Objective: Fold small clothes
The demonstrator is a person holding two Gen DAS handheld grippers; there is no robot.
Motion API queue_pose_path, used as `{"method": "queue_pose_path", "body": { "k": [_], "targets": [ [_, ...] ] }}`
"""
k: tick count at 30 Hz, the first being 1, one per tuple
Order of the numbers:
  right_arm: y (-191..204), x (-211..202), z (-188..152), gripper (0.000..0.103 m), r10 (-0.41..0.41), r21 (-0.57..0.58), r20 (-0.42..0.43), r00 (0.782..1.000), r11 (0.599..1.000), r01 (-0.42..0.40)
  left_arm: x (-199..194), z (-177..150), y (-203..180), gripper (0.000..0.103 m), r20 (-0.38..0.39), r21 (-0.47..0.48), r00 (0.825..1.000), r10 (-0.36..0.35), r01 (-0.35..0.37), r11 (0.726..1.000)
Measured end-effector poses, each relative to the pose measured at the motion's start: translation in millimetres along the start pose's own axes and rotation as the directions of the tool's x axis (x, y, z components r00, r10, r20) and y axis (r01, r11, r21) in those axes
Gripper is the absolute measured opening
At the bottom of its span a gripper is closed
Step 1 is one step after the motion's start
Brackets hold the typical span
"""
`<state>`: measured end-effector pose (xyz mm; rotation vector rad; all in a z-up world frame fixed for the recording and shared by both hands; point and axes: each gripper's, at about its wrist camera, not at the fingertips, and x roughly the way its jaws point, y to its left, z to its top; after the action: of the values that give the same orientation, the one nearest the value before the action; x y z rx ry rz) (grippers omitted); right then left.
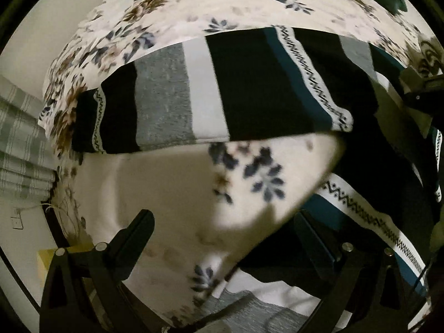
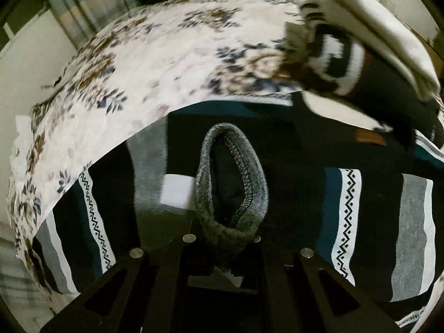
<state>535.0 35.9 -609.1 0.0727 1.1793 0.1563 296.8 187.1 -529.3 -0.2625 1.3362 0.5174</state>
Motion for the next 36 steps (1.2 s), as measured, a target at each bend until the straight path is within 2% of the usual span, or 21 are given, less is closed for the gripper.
{"method": "queue_pose_path", "body": {
  "k": [8, 10, 11, 12, 13, 14, 15, 16, 18, 20, 23, 24, 26, 27, 28, 30, 32, 33, 34, 35, 36],
  "targets": [
    [26.7, 14.1, -0.4, 0.008, -0.018, -0.030, -0.062, 0.998, 0.999, 0.016, 0.9, 7.3, 6.5, 0.103, 0.006, -0.019, 1.000, -0.017, 0.017, 1.000],
    [18.1, 14.8, 2.1, 0.019, 0.067, 0.029, -0.111, 0.992, 0.998, -0.064, 1.4, 9.9, 11.0, 0.103, 0.003, -0.033, 1.000, -0.024, 0.024, 0.999],
    [7.6, 11.3, 3.9, 0.025, 0.157, 0.093, -0.128, 0.979, 0.985, -0.146, 1.7, 12.4, 17.0, 0.103, 0.001, -0.052, 0.999, -0.036, 0.036, 0.998],
    [-8.0, 3.6, 4.8, 0.044, 0.283, 0.179, -0.128, 0.951, 0.949, -0.259, 1.8, 14.2, 22.4, 0.103, 0.000, -0.072, 0.999, -0.046, 0.046, 0.996],
    [-20.8, -4.1, 4.2, 0.060, 0.362, 0.241, -0.110, 0.926, 0.914, -0.328, 2.5, 16.5, 30.6, 0.103, -0.001, -0.100, 0.998, -0.057, 0.057, 0.993],
    [-36.4, -16.0, 2.2, 0.066, 0.416, 0.297, -0.077, 0.906, 0.877, -0.377, 4.5, 19.2, 41.6, 0.103, -0.006, -0.137, 0.998, -0.068, 0.066, 0.988],
    [-52.9, -30.7, -0.7, 0.071, 0.441, 0.336, -0.039, 0.897, 0.851, -0.404, 7.2, 21.3, 50.9, 0.103, -0.011, -0.168, 0.997, -0.078, 0.075, 0.983],
    [-62.5, -39.7, -2.8, 0.075, 0.442, 0.349, -0.023, 0.897, 0.844, -0.407, 10.8, 23.5, 63.2, 0.103, -0.015, -0.207, 0.996, -0.092, 0.086, 0.974],
    [-82.3, -59.7, -9.9, 0.078, 0.389, 0.349, -0.010, 0.921, 0.865, -0.361, 21.6, 27.4, 91.5, 0.103, -0.027, -0.298, 0.993, -0.111, 0.098, 0.950],
    [-95.5, -72.7, -18.4, 0.078, 0.305, 0.321, -0.014, 0.952, 0.903, -0.285, 36.7, 29.7, 130.6, 0.103, -0.028, -0.429, 0.988, -0.152, 0.126, 0.895],
    [-109.0, -76.1, -33.1, 0.078, 0.209, 0.304, -0.034, 0.977, 0.934, -0.189, 60.5, 26.6, 189.7, 0.103, 0.000, -0.625, 0.980, -0.197, 0.154, 0.765],
    [-113.6, -72.6, -36.8, 0.078, 0.192, 0.309, -0.047, 0.980, 0.936, -0.169, 67.4, 24.1, 205.7, 0.103, 0.016, -0.679, 0.978, -0.210, 0.165, 0.715],
    [-120.4, -65.0, -43.0, 0.078, 0.159, 0.323, -0.076, 0.984, 0.938, -0.126, 83.8, 17.7, 239.4, 0.103, 0.062, -0.781, 0.976, -0.210, 0.178, 0.598],
    [-121.6, -62.5, -45.5, 0.078, 0.151, 0.328, -0.081, 0.985, 0.937, -0.116, 90.6, 16.6, 249.2, 0.103, 0.069, -0.808, 0.975, -0.209, 0.178, 0.562],
    [-121.9, -60.3, -47.9, 0.078, 0.143, 0.335, -0.082, 0.986, 0.936, -0.108, 101.8, 15.7, 261.7, 0.103, 0.084, -0.841, 0.972, -0.219, 0.187, 0.507],
    [-122.8, -55.4, -50.2, 0.078, 0.140, 0.346, -0.080, 0.987, 0.932, -0.104, 111.9, 16.3, 273.0, 0.103, 0.109, -0.874, 0.968, -0.224, 0.201, 0.443],
    [-118.1, -51.4, -51.8, 0.078, 0.144, 0.357, -0.077, 0.987, 0.928, -0.108, 113.5, 21.4, 280.7, 0.102, 0.142, -0.890, 0.973, -0.181, 0.206, 0.406],
    [-115.5, -48.9, -52.3, 0.078, 0.136, 0.356, -0.078, 0.988, 0.929, -0.100, 112.1, 24.7, 283.5, 0.093, 0.170, -0.887, 0.972, -0.163, 0.223, 0.403],
    [-112.3, -46.8, -52.7, 0.078, 0.119, 0.349, -0.081, 0.990, 0.933, -0.084, 109.5, 29.2, 285.1, 0.065, 0.196, -0.880, 0.970, -0.141, 0.238, 0.412],
    [-106.6, -44.5, -52.4, 0.078, 0.085, 0.332, -0.090, 0.992, 0.942, -0.050, 108.1, 34.9, 285.8, 0.047, 0.217, -0.869, 0.967, -0.135, 0.254, 0.424],
    [-103.6, -43.8, -52.2, 0.078, 0.051, 0.319, -0.097, 0.994, 0.947, -0.018, 108.3, 39.2, 285.3, 0.023, 0.227, -0.862, 0.963, -0.142, 0.267, 0.431]
  ]
}}
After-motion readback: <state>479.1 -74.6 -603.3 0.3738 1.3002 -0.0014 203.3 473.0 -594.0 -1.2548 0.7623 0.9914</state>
